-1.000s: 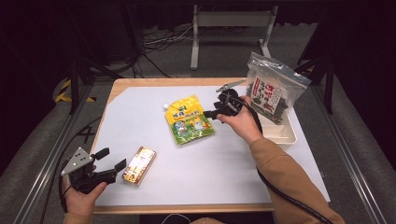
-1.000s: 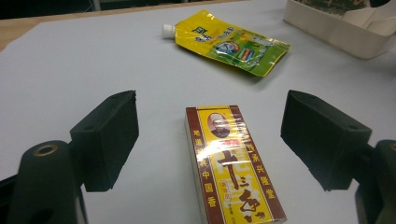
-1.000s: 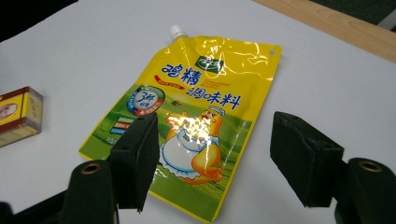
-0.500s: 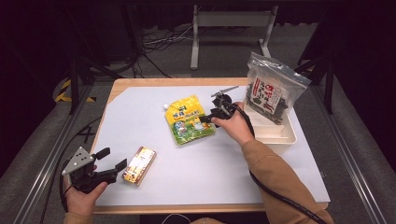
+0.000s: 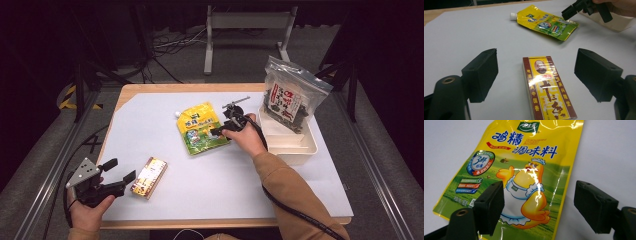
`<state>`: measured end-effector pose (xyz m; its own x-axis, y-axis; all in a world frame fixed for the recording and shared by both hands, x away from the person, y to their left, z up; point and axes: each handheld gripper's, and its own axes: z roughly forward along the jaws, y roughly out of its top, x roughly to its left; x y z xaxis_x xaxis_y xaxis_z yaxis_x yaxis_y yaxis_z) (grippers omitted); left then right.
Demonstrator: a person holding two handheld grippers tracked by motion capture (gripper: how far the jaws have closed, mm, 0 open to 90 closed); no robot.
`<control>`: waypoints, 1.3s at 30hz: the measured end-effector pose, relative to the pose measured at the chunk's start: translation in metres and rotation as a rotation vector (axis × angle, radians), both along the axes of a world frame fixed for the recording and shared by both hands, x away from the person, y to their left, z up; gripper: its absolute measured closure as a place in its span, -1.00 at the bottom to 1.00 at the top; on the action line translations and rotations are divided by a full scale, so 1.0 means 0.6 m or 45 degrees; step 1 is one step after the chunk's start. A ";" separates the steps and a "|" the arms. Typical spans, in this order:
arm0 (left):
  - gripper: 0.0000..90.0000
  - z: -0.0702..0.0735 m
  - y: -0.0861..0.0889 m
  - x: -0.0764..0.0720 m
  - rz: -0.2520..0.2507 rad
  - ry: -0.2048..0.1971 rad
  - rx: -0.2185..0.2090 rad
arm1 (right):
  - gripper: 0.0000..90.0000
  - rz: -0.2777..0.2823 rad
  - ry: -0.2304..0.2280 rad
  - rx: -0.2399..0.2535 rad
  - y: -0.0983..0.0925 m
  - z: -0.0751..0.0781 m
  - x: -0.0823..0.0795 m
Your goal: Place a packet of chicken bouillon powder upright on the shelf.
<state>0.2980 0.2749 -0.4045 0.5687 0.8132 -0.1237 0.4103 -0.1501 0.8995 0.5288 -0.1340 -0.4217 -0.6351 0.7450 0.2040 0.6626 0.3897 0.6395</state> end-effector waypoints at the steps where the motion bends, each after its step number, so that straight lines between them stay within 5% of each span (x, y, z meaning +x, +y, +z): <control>1: -0.56 0.000 0.000 0.000 0.000 0.000 0.001 | -0.47 0.000 0.004 0.002 0.002 -0.002 0.000; 7: -0.56 0.001 -0.001 0.000 0.002 -0.002 0.001 | -0.60 -0.028 0.075 0.013 0.013 -0.016 0.001; 13: -0.56 0.000 -0.003 0.000 -0.001 -0.003 0.007 | -0.59 -0.039 0.075 -0.013 0.017 -0.015 0.000; 22: -0.56 0.001 -0.005 0.000 -0.006 0.000 0.015 | -0.25 -0.030 0.088 0.007 0.023 -0.014 -0.004; 28: -0.56 0.001 -0.007 0.001 -0.010 0.000 0.018 | 0.05 -0.034 0.017 0.061 0.020 -0.022 -0.011; 32: -0.56 0.000 -0.008 0.002 -0.010 0.003 0.013 | 0.40 -0.040 -0.021 0.034 0.021 -0.018 -0.014; 39: -0.56 -0.001 -0.006 0.003 -0.009 0.002 0.015 | 0.68 -0.006 -0.084 -0.003 0.019 -0.015 -0.017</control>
<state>0.2998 0.2713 -0.4049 0.5745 0.8104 -0.1150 0.4107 -0.1639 0.8969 0.5188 -0.1223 -0.4309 -0.6435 0.7485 0.1602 0.6208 0.3879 0.6813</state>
